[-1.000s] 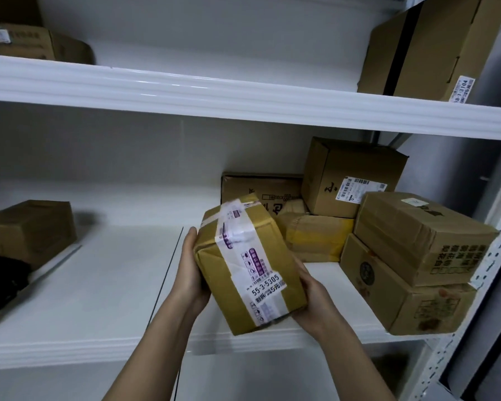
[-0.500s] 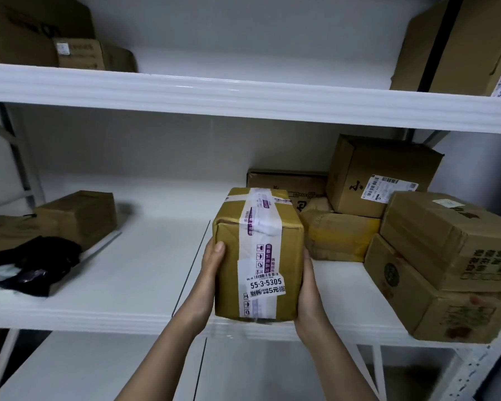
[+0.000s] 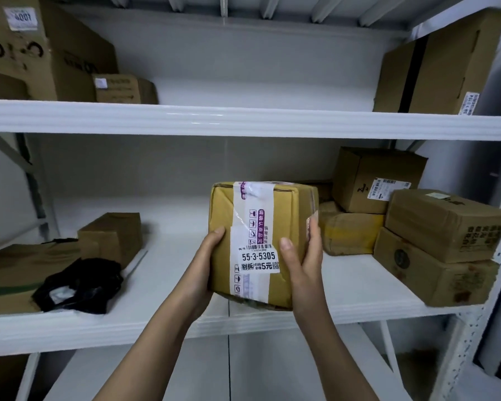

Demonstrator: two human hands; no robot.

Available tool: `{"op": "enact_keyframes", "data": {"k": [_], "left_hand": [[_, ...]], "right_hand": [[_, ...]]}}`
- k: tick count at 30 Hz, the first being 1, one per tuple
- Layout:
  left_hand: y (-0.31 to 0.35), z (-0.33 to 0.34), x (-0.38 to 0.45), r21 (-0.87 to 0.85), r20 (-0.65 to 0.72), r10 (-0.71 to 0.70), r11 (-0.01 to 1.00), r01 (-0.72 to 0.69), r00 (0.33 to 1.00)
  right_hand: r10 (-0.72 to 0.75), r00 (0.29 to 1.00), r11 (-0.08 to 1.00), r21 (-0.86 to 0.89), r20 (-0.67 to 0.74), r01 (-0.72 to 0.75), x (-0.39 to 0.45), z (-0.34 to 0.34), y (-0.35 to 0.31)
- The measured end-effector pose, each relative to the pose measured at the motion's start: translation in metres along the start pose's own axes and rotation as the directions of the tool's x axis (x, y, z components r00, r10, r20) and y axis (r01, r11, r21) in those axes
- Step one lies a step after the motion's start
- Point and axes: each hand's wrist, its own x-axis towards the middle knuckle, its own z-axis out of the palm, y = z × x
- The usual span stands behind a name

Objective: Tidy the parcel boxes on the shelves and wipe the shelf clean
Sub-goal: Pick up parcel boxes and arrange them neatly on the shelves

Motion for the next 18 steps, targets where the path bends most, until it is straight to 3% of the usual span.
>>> {"op": "enact_keyframes", "data": {"k": [8,12,18], "left_hand": [[0.067,-0.023,-0.005,-0.057,0.21,0.141,0.99,-0.132,0.967],[0.098,-0.018,-0.004,-0.08,0.269,0.263,0.965,-0.25,0.927],[0.149,-0.023,0.007,-0.123,0.249,0.434,0.901,-0.416,0.866]], "right_hand": [[-0.276,0.902,0.96,-0.139,-0.331,0.243,-0.04,0.045,-0.064],[-0.378,0.854,0.925,-0.177,-0.358,0.335,-0.027,0.052,-0.088],[-0.522,0.791,0.853,-0.182,-0.319,0.49,0.01,0.07,-0.127]]}}
